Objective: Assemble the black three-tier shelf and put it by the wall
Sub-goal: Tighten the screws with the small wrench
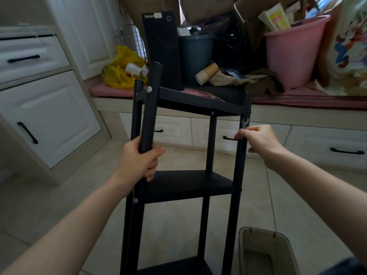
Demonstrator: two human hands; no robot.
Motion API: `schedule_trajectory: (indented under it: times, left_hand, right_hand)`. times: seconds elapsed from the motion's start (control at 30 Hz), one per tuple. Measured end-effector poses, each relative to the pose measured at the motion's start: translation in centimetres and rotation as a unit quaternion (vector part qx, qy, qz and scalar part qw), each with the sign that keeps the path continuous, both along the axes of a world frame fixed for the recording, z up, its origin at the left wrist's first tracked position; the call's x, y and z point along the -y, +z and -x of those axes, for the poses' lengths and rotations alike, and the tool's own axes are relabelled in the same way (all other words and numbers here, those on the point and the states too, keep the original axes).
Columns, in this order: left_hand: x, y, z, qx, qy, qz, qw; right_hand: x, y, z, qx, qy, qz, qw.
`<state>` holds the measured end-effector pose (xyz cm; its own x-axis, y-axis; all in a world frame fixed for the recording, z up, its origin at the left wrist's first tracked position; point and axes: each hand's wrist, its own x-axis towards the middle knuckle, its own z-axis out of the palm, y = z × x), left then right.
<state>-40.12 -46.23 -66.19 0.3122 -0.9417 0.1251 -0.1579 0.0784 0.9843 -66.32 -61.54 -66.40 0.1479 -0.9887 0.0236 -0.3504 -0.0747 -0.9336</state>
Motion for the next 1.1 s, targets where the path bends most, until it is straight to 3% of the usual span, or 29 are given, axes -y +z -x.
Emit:
schedule_trajectory:
  times: [0.13, 0.3, 0.4, 0.5, 0.7, 1.1]
  left_hand:
    - [0.0, -0.1, -0.3, 0.0, 0.013, -0.003, 1.0]
    - [-0.1, 0.2, 0.1, 0.025, 0.01, -0.002, 1.0]
    - [0.0, 0.3, -0.1, 0.097, 0.062, 0.012, 0.993]
    - [0.1, -0.1, -0.9, 0.172, 0.128, 0.029, 0.976]
    - [0.6, -1.0, -3.3, 0.181, 0.216, 0.032, 0.959]
    - [1.6, -2.8, -7.5, 0.094, 0.243, -0.006, 0.966]
  right_hand:
    - [0.8, -0.8, 1.9, -0.027, 0.014, -0.028, 0.999]
    - [1.4, -1.0, 3.0, 0.083, 0.093, -0.137, 0.983]
    - [1.4, -1.1, 2.7, 0.094, 0.115, -0.152, 0.977]
    - [1.0, -0.7, 2.2, 0.106, 0.126, -0.141, 0.976]
    - [-0.9, 0.2, 0.4, 0.127, 0.141, -0.081, 0.978]
    - [-5.3, 5.0, -0.7, 0.096, 0.237, 0.042, 0.966]
